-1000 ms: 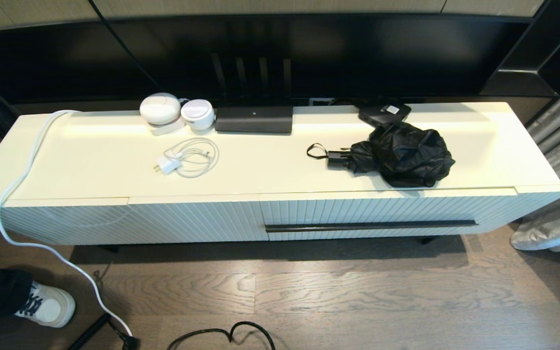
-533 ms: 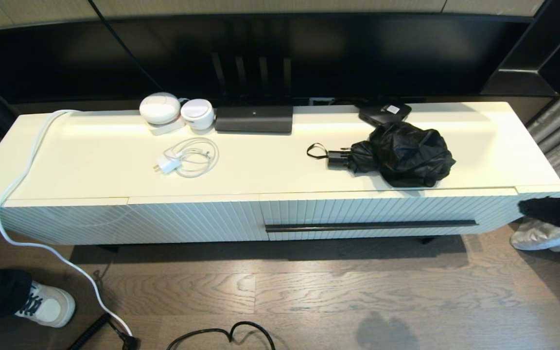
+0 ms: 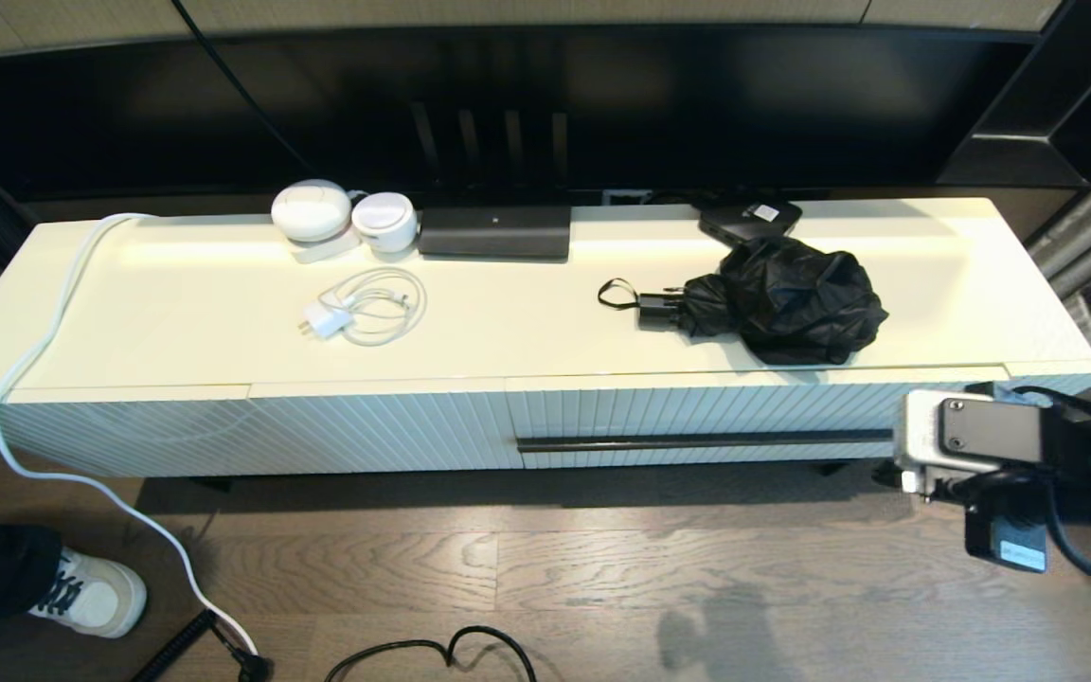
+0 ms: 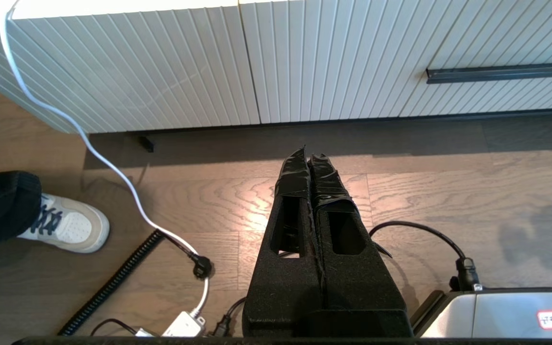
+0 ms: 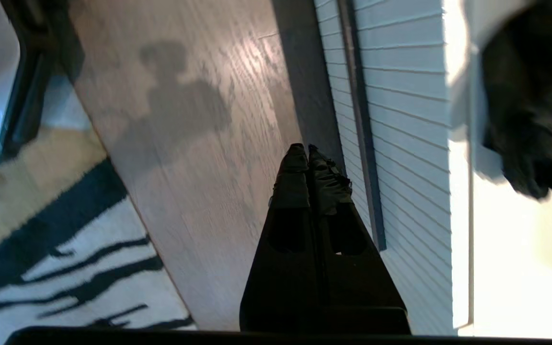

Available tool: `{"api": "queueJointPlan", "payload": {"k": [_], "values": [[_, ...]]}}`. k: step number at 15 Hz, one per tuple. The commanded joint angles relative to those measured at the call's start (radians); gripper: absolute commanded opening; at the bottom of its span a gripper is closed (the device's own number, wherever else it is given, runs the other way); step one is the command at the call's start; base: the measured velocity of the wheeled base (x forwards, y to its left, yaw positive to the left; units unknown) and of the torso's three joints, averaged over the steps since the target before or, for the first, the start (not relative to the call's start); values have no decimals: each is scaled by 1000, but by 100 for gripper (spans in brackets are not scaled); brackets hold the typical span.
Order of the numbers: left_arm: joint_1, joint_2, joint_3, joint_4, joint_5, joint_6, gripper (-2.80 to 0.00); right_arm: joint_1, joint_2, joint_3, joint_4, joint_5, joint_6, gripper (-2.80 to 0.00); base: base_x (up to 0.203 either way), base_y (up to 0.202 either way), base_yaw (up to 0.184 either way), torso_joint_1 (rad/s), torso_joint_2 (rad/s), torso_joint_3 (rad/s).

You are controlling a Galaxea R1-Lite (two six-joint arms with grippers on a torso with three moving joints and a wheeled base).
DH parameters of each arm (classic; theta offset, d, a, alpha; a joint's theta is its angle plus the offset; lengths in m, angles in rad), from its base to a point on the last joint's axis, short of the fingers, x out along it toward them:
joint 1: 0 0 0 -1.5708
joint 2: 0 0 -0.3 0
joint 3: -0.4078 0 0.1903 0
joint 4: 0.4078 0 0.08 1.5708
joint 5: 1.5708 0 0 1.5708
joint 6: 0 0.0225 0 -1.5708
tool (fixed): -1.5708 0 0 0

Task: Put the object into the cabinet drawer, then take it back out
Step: Open the drawer

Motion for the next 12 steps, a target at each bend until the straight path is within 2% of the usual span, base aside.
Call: {"api": "queueJointPlan", "payload": {"k": [1, 2, 5, 6, 9, 12], "values": [[0, 2, 2, 0, 0, 0, -280, 16, 79, 12, -3, -6, -75, -280, 0, 0, 0, 0, 0, 0], [0, 2, 2, 0, 0, 0, -280, 22, 106, 29, -25, -9, -127, -280, 0, 0, 0, 0, 0, 0], [0, 2, 2, 0, 0, 0, -280, 59, 195, 97, -193, -27, -148, -280, 0, 0, 0, 0, 0, 0], [1, 2, 2, 0, 0, 0, -280, 62, 226, 120, -243, -28, -151, 0, 0, 0, 0, 0, 0, 0], [-1, 2, 2, 0, 0, 0, -280, 73, 302, 170, -356, -29, -152, 0, 0, 0, 0, 0, 0, 0], [1, 2, 2, 0, 0, 0, -280, 73, 370, 205, -415, -30, -153, 0, 0, 0, 0, 0, 0, 0]]}}
